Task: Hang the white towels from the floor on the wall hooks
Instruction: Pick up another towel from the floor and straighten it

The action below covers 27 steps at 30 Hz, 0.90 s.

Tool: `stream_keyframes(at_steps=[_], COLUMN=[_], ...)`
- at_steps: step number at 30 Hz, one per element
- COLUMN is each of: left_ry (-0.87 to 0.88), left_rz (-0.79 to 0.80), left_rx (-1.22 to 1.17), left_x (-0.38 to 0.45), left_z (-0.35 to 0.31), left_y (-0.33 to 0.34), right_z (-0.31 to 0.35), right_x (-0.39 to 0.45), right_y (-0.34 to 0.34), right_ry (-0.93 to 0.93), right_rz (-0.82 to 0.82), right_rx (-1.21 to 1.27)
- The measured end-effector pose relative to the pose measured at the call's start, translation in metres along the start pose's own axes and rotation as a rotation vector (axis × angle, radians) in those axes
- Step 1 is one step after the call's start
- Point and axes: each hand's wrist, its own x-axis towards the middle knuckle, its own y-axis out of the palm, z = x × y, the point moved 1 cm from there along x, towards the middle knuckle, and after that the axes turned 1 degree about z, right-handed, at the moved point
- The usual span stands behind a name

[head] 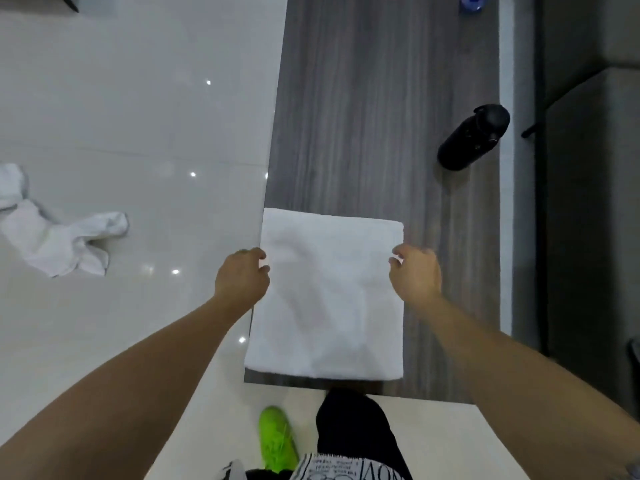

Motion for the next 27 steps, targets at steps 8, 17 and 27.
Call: stream_keyframes(at_steps=[8, 17, 27], left_ry=[-0.074, -0.450, -0.742], left_rz=[0.303, 0.120, 0.152], left_rx=[-0.014, -0.177, -0.896], left_x=[-0.076, -0.114, -0.129], left_z=[0.040, 0.098, 0.129], left_y=[0.120, 0.165, 0.149], right_z=[-0.031, -0.084, -0.093], right_x=[-0.099, -0.139, -0.185], right_y=[0.133, 0.163, 0.164], right_ry=[-0.046, 0.587, 0.949], right_rz=[0.427, 0.133, 0.157], right_rx=[-0.064, 0.008, 1.071])
